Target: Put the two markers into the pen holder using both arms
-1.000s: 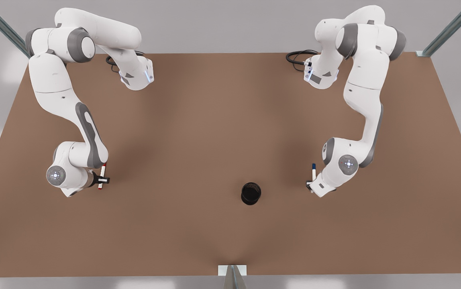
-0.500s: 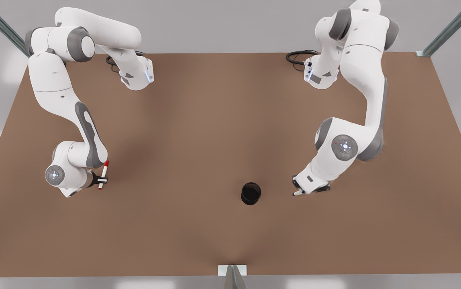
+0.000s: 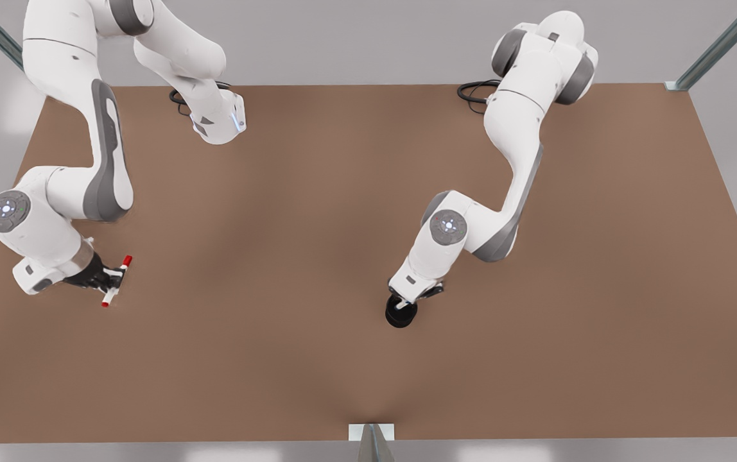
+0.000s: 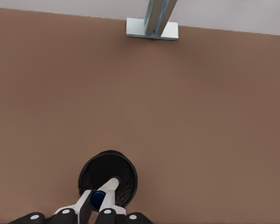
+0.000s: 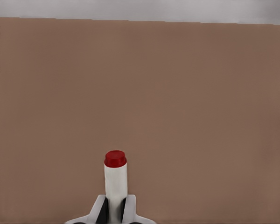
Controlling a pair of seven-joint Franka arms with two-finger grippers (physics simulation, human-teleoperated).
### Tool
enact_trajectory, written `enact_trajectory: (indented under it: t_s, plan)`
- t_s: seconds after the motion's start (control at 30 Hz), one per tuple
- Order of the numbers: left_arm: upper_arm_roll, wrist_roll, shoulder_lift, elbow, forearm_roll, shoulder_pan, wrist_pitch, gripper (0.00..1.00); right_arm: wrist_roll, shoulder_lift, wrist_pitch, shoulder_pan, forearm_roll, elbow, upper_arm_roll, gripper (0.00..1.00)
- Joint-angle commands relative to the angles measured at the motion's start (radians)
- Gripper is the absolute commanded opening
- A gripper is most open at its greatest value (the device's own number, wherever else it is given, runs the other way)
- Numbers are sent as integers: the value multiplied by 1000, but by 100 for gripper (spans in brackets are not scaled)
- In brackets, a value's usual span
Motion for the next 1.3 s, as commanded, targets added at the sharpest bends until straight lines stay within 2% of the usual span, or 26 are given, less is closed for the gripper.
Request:
enact_trajectory:
  t_s: [0.0, 0.1, 0.27, 0.33, 0.4, 0.47, 0.6, 0.67, 0.9, 1.17, 1.27]
  plan:
    - [2, -310, 7, -5, 49, -16, 32, 100, -56, -26, -164, -1, 7, 21, 3, 25]
    - [1, -219, -13, -4, 88, 33, -47, 100, -44, -26, -156, 0, 10, 35, 50, 25]
    - [-4, 505, -128, 2, 48, 357, -394, 100, -45, -29, -162, -1, 22, 41, 64, 25]
    - [-2, 637, -187, 4, 47, 429, -472, 100, -45, -27, -164, -1, 22, 42, 64, 25]
    - [4, 677, -361, -48, 39, 489, -574, 100, -47, -27, -164, -1, 22, 42, 63, 25]
    - [8, 670, -545, -239, 39, 506, -561, 100, -45, -27, -164, 0, 22, 53, 67, 25]
    - [8, 644, -520, -194, 43, 498, -564, 100, -45, -26, -156, 3, 23, 53, 87, 25]
    - [7, 644, -514, -194, 45, 502, -564, 100, 15, -16, -127, 10, 24, 53, 176, 25]
    - [7, 613, -502, -193, 50, 496, -563, 100, 142, -13, -96, 34, 19, 55, 337, 25]
    - [7, 613, -500, -191, 51, 496, -561, 100, 219, 36, 55, 163, 19, 58, 339, 25]
    - [7, 613, -500, -191, 48, 502, -561, 100, 266, 117, 118, 249, 5, 136, 337, 25]
